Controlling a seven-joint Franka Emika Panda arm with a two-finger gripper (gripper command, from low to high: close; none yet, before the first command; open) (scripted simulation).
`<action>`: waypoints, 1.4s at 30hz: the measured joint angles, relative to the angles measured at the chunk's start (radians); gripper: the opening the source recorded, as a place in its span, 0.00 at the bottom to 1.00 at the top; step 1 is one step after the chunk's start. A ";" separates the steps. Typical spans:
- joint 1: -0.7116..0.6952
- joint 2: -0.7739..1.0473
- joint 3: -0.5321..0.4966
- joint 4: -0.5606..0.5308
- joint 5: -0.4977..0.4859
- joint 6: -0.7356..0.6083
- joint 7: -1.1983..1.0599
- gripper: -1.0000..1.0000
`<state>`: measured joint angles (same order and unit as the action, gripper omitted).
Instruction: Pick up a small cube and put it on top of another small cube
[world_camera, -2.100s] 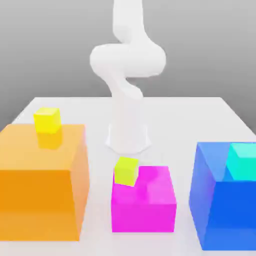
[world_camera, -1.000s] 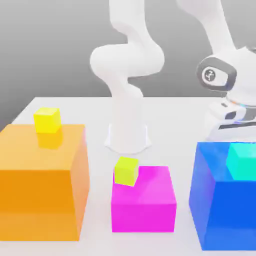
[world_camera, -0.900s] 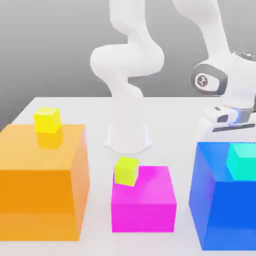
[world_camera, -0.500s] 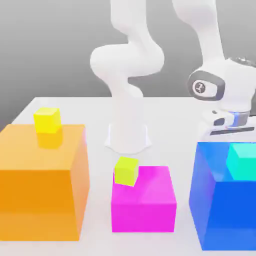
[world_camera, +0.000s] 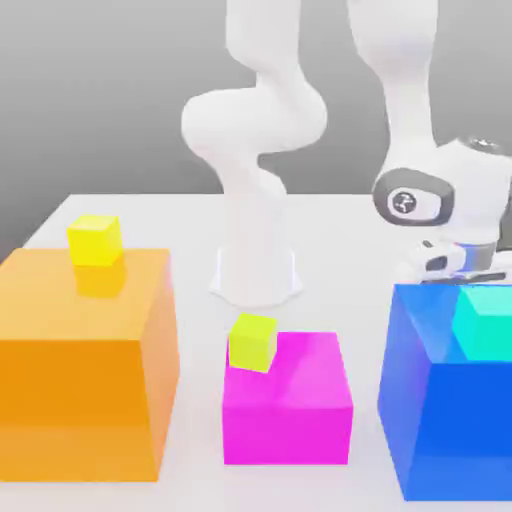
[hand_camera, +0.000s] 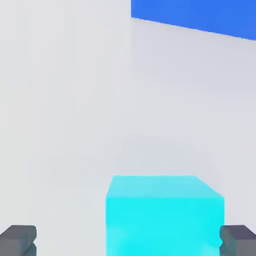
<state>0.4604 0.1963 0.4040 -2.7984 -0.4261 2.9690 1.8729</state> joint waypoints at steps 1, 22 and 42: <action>0.022 0.012 -0.030 0.000 -0.027 0.011 0.020 0.50; -0.016 -0.026 0.037 -0.002 0.074 -0.018 -0.053 0.00; -0.078 -0.204 0.195 -0.052 0.462 -0.122 -0.338 0.00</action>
<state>0.3821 -0.0081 0.5990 -2.8508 0.0361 2.8467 1.5351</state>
